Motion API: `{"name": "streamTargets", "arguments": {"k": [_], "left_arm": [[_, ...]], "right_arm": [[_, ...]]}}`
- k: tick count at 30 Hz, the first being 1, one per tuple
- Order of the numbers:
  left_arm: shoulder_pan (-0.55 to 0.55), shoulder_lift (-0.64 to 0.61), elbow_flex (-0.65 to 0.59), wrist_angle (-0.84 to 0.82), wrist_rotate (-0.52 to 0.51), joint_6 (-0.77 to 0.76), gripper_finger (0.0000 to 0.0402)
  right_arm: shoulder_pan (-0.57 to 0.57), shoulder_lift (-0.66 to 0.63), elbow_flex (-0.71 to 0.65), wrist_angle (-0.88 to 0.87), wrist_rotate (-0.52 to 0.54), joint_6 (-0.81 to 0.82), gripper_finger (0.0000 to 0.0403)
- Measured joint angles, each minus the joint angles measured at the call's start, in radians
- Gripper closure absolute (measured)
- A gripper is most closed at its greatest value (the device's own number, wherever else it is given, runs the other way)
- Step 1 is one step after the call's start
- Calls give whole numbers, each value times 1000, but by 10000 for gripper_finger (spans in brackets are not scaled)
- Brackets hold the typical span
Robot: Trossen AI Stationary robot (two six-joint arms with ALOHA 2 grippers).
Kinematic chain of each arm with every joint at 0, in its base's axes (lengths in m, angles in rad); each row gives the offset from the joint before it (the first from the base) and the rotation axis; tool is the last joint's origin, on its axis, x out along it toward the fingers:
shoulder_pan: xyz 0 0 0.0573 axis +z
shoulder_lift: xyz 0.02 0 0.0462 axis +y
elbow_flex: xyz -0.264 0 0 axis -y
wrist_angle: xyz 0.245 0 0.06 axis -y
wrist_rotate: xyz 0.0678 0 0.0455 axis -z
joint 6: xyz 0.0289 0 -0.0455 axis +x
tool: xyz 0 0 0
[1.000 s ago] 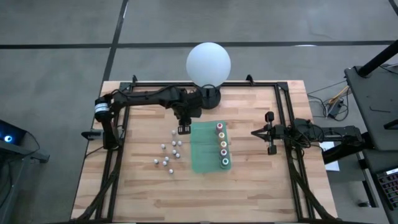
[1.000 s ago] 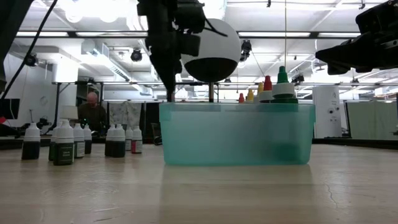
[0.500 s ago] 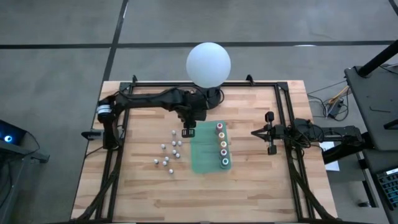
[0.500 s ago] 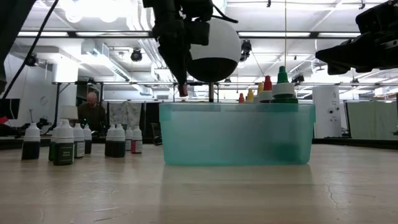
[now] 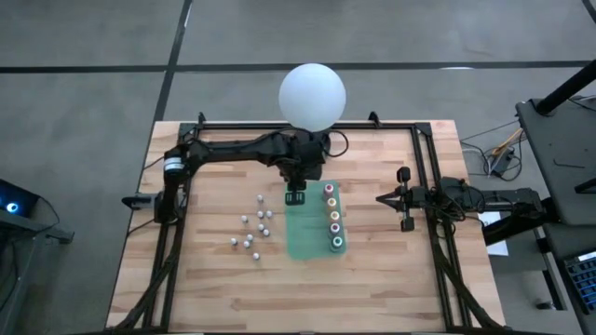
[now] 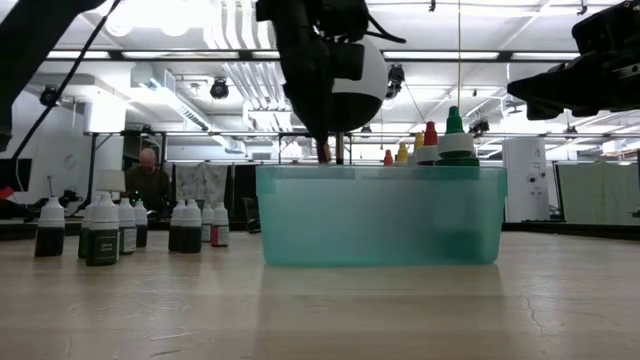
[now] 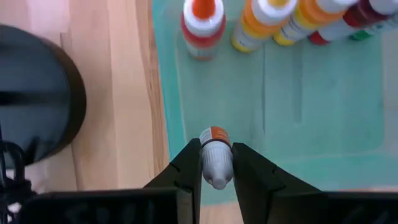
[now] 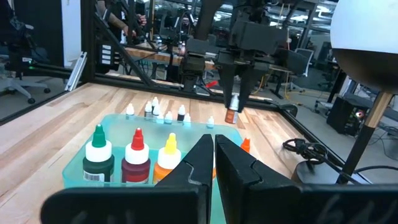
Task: Pick & Place food coloring
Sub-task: Put the small orange food coloring bottle into the green bin
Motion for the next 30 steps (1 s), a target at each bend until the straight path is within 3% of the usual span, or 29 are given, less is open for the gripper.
{"name": "streamTargets", "arguments": {"k": [30], "left_arm": [[-1,163,40,23,26,-29,353]], "right_arm": [[0,0,0,0,0,0,394]]}}
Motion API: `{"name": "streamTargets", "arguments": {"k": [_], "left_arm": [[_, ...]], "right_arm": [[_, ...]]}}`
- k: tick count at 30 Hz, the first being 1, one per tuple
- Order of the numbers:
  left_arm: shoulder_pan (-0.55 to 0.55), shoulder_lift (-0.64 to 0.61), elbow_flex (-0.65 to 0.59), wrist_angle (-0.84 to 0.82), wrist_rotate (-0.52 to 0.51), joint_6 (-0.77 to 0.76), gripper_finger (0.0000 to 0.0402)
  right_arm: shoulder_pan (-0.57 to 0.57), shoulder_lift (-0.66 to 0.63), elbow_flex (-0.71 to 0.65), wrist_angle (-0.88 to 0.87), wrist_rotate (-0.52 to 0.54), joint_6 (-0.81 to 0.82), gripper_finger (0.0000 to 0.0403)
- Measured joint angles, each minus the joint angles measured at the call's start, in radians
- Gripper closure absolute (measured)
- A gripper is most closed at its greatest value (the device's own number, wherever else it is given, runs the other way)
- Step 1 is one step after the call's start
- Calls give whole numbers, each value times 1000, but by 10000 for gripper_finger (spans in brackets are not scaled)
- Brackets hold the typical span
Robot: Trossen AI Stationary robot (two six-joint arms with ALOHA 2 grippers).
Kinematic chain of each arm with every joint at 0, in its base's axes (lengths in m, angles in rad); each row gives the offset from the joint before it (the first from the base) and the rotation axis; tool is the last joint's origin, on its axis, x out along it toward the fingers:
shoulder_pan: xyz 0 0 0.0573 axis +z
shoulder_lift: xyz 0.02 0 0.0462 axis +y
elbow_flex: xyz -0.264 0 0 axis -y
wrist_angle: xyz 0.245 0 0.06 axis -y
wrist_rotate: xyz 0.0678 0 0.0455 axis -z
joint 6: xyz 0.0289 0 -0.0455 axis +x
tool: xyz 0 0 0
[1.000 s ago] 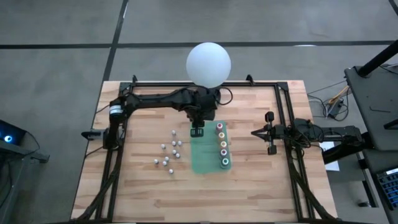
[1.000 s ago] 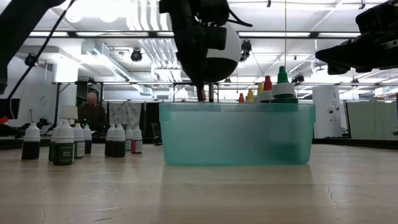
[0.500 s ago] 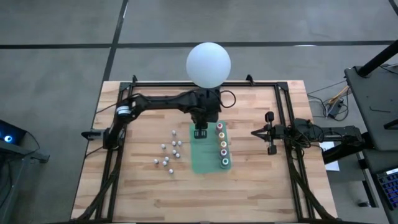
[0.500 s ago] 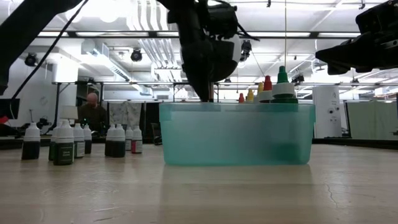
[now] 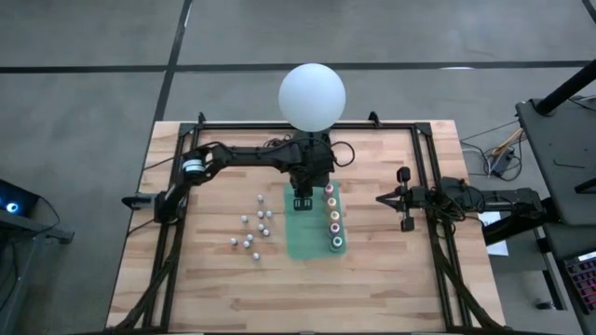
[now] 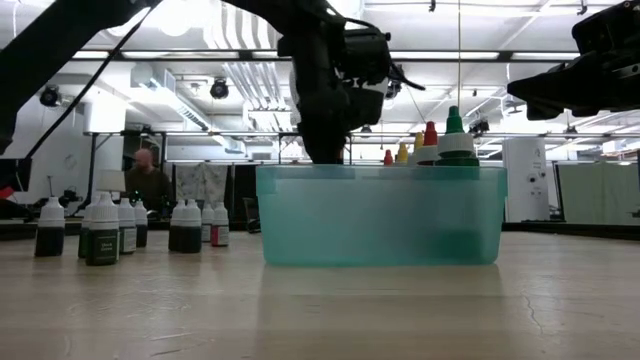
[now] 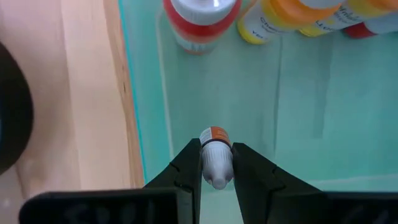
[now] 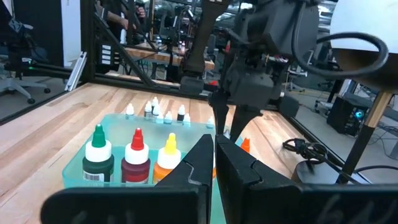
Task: Pick & Place food coloring
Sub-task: Put the small orange food coloring bottle into the green bin
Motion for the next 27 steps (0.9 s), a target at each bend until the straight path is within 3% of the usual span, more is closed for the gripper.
{"name": "streamTargets", "arguments": {"k": [27], "left_arm": [[0,67,-5,70,21,1,353]], "right_arm": [[0,0,0,0,0,1,394]]}}
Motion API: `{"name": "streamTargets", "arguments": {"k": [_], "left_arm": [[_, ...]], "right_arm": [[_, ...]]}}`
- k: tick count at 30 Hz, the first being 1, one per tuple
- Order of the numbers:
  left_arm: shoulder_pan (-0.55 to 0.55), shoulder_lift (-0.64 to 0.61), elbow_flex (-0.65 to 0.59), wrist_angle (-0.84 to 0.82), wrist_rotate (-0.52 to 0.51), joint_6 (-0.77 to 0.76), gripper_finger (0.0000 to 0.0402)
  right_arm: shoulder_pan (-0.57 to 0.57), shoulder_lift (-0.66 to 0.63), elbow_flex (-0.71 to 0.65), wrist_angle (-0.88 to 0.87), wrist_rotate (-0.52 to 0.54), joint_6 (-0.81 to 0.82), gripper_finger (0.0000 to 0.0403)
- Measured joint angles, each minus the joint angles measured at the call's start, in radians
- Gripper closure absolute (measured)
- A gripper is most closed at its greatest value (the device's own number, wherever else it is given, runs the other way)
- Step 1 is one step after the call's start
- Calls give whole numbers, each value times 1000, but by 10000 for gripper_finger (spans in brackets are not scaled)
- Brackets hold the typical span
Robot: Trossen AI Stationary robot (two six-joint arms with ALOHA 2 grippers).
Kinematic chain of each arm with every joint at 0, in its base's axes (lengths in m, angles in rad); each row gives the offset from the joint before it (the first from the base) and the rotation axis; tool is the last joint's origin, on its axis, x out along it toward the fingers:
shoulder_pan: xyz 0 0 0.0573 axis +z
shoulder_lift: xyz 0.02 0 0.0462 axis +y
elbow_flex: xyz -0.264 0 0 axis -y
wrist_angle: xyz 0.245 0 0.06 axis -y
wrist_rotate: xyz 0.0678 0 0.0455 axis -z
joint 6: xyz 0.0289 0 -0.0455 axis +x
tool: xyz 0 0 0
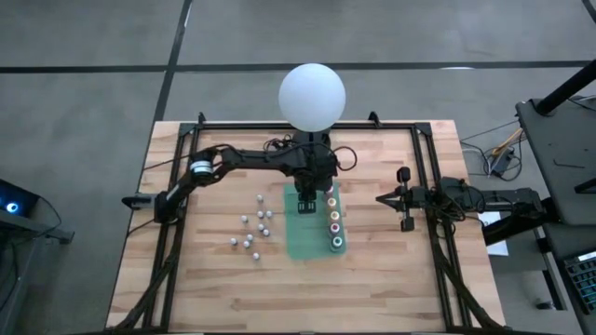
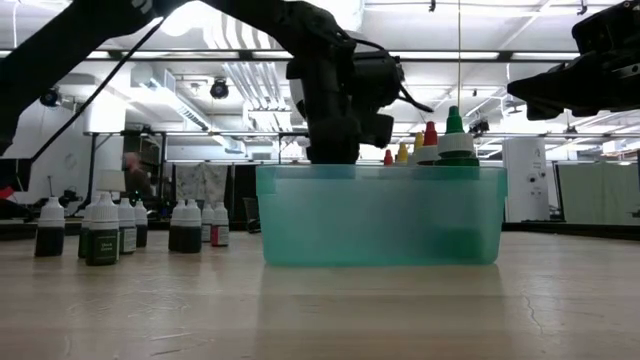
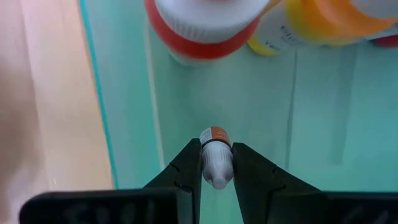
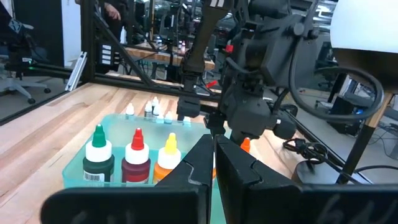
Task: Pick & Place food coloring
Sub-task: Put the small orange food coloring bottle into the green bin
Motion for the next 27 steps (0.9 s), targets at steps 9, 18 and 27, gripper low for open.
{"name": "streamTargets", "arguments": {"k": [9,18,27], "left_arm": [[1,0,0,9,-1,15,353],[2,23,-1,19,-2,19,353],[2,24,-1,16,-2,19,353]], "right_arm": [[0,0,0,0,0,0,394],[0,0,0,0,0,-2,394],[0,0,0,0,0,-2,394]]}}
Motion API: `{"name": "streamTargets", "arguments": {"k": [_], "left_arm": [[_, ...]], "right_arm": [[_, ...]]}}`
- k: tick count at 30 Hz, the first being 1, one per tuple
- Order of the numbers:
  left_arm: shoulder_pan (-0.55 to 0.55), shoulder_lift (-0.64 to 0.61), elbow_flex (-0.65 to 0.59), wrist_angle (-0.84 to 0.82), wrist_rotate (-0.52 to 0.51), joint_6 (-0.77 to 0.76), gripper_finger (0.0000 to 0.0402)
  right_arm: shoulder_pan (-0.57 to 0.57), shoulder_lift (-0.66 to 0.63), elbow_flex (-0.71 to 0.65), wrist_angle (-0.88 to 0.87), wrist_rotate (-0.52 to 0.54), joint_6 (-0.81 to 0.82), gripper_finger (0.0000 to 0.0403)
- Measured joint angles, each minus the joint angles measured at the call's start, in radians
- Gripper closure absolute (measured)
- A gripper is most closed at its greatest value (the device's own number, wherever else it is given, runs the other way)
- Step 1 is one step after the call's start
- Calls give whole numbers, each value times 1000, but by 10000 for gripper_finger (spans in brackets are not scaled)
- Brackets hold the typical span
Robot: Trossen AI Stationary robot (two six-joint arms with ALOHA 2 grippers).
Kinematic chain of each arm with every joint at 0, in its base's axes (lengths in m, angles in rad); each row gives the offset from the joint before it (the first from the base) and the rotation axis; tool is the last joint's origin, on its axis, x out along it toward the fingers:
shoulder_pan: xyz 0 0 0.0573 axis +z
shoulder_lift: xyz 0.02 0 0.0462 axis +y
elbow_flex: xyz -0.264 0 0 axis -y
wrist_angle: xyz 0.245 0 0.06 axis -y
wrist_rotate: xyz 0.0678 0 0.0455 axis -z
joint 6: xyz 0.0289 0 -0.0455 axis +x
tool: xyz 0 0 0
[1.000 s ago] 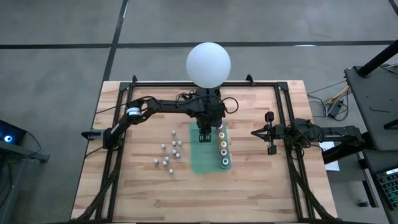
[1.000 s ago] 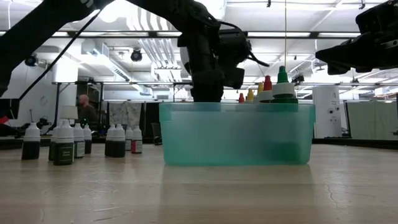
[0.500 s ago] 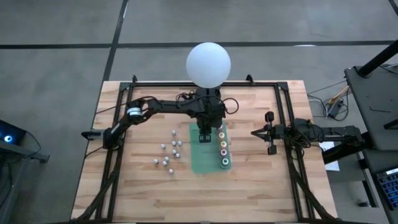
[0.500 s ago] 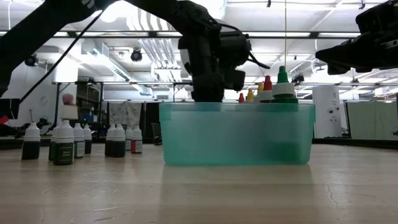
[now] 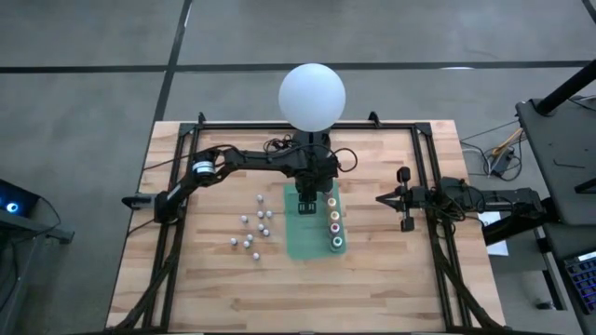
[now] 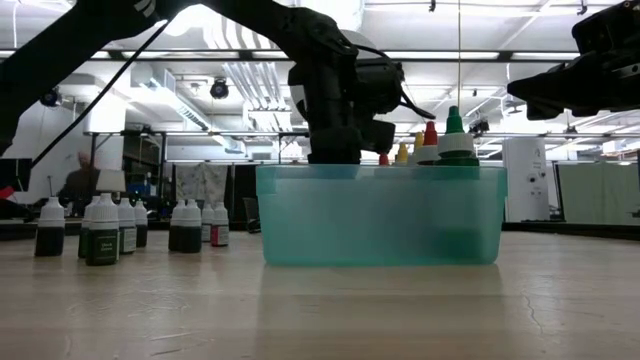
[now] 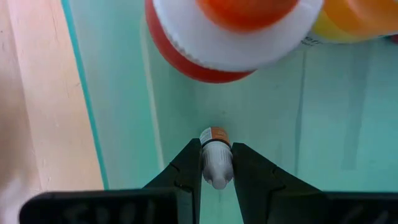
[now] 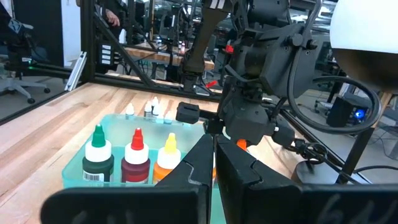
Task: Pick & Place food coloring
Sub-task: Put the small orange food coloring bottle into the green bin
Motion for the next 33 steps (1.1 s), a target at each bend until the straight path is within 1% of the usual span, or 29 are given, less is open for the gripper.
{"name": "streamTargets", "arguments": {"k": [33], "left_arm": [[0,0,5,-1,-10,14,353]], "right_arm": [[0,0,0,0,0,2,394]]}}
